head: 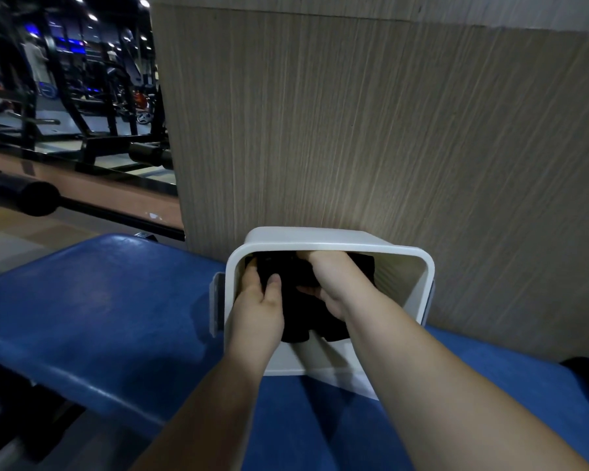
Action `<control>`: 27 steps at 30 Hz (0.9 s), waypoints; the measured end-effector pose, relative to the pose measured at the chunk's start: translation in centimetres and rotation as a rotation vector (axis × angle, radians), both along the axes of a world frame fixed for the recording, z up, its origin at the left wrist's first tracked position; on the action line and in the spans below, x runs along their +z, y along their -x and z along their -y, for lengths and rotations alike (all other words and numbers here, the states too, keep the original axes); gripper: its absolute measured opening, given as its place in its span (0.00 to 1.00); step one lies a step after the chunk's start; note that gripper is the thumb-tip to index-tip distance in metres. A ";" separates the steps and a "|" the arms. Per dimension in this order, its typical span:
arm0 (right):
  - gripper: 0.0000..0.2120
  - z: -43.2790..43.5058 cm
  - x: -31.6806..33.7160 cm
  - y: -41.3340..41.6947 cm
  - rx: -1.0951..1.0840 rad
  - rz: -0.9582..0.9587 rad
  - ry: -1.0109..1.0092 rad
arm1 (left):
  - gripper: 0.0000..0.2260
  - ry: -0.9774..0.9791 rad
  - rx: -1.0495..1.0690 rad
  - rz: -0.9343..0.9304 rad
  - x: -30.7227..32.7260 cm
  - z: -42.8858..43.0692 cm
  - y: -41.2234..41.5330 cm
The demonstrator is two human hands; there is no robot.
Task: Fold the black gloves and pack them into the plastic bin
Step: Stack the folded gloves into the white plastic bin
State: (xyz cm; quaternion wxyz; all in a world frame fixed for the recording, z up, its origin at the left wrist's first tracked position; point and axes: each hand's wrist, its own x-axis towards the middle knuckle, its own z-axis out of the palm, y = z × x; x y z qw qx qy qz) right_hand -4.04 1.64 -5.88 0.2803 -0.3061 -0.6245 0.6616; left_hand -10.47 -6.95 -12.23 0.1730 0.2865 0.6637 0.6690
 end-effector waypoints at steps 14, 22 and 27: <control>0.19 0.1 -1.5 1.1 -0.318 0.305 -0.425 | 0.26 -0.016 0.039 -0.081 0.9 0.3 -1.0; 0.24 0.9 -2.1 0.1 -0.266 0.317 -0.663 | 0.26 0.066 0.100 -0.186 0.0 -0.3 -0.3; 0.24 0.8 -2.6 -1.0 -0.131 0.428 -0.787 | 0.26 0.074 0.100 -0.153 -0.2 -0.6 -0.1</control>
